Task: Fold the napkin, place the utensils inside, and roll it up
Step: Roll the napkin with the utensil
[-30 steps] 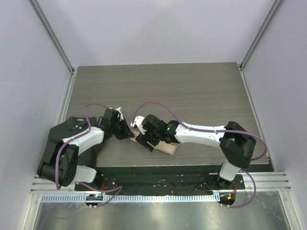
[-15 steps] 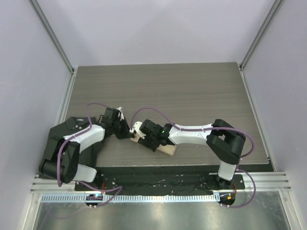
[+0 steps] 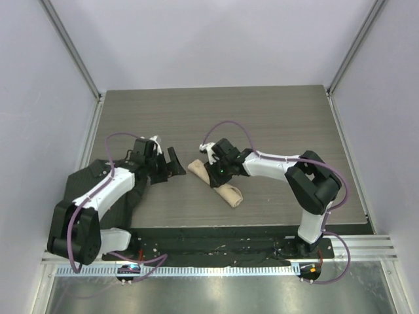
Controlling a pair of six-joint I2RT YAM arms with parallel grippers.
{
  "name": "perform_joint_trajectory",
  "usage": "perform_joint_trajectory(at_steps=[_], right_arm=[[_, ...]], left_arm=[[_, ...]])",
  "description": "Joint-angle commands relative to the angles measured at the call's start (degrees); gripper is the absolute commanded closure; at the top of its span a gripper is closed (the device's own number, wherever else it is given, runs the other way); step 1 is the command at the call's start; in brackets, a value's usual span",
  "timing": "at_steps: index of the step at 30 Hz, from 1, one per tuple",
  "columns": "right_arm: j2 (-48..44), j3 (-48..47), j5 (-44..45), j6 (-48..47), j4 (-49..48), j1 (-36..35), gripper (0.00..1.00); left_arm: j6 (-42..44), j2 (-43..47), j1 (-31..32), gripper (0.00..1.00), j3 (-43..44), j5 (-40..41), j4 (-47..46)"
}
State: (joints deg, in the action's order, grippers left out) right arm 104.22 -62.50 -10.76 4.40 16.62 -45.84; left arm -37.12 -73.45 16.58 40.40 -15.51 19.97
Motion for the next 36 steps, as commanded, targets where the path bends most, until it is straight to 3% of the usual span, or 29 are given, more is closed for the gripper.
perform_joint_trajectory(at_steps=[1, 10, 14, 18, 21, 22, 26, 36], right_arm=[[1.77, 3.70, 2.85, 6.75, 2.63, 6.55, 0.71], [1.42, 5.55, 2.85, 12.82, -0.89, 20.25, 0.69], [2.47, 4.58, 9.17, 13.70, -0.45, 22.98, 0.68], [2.91, 3.88, 9.89, 14.23, -0.36, 24.49, 0.66], [1.60, 3.61, 9.36, 14.23, -0.36, 24.49, 0.54], [1.07, 3.70, 9.10, 14.05, -0.36, 24.49, 0.45], [-1.74, 2.65, 6.99, 13.88, 0.08, 24.75, 0.33], [-13.60, -0.61, -0.39, 11.86, 1.04, 25.37, 0.20]], left_arm=[[1.18, 4.45, -1.46, 0.03, 3.36, -1.63, 4.64], [6.00, 12.01, -5.59, 0.00, 6.44, -5.24, 8.25], [8.73, 12.80, -7.35, 0.00, 7.15, -5.85, 10.53], [10.14, 14.30, -8.84, 0.00, 7.32, -7.61, 10.53], [11.37, 15.79, -9.28, 0.00, 7.58, -7.78, 10.53], [11.63, 16.05, -9.46, 0.00, 7.67, -7.61, 10.62], [12.34, 16.85, -9.72, 0.00, 7.85, -7.87, 10.36], [13.04, 19.04, -9.99, 0.00, 7.94, -7.78, 9.57]])
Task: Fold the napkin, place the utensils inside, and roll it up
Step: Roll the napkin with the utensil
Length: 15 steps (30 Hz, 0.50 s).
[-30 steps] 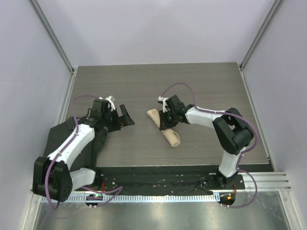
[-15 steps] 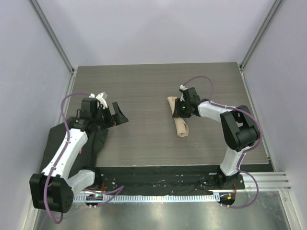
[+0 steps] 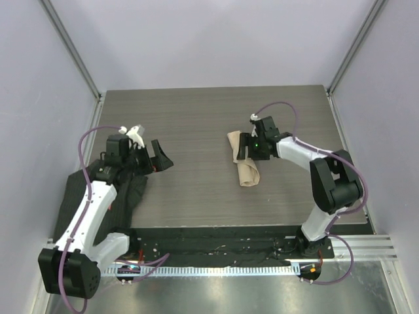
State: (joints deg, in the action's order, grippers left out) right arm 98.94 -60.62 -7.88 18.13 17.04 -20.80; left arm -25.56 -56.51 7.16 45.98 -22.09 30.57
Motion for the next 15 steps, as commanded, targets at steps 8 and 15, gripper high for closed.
perform_joint_trajectory(at_steps=[8, 15], right_arm=[[-27.98, 4.17, -4.26, -3.63, -2.87, 0.49, 0.02], [-45.74, 19.47, 4.70, -4.16, -11.58, 0.49, 0.02]], left_arm=[[3.76, 8.94, -0.57, 0.00, 1.49, 0.82, -3.40], [3.94, 18.43, -0.57, 0.00, -2.11, 4.24, -7.44]])
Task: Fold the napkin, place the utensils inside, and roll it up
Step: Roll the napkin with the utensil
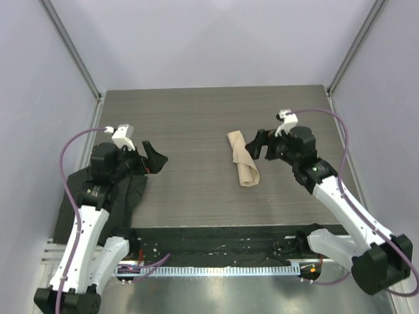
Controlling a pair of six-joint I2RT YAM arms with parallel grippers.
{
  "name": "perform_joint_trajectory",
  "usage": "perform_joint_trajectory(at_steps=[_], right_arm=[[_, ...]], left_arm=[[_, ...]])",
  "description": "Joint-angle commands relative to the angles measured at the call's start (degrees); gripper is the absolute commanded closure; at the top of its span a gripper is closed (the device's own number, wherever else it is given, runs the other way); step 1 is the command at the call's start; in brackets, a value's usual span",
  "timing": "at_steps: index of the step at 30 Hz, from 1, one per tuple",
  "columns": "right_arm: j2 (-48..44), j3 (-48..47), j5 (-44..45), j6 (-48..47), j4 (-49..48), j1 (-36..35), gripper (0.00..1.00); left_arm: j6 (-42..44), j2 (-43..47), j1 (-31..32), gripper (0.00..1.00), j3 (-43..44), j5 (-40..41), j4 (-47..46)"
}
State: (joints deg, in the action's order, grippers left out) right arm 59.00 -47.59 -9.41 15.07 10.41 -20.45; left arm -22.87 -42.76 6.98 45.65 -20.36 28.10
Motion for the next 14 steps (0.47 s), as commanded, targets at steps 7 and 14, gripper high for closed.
perform_joint_trajectory(at_steps=[7, 14], right_arm=[[-12.42, 13.40, 9.06, -0.13, -6.90, 0.23, 0.01], [-14.00, 15.43, 9.15, -0.30, -7.43, 0.23, 0.01]], left_arm=[[0.64, 9.19, -0.39, 0.00, -3.55, 5.42, -6.83], [0.46, 10.07, -0.39, 0.00, -3.55, 7.35, -6.56]])
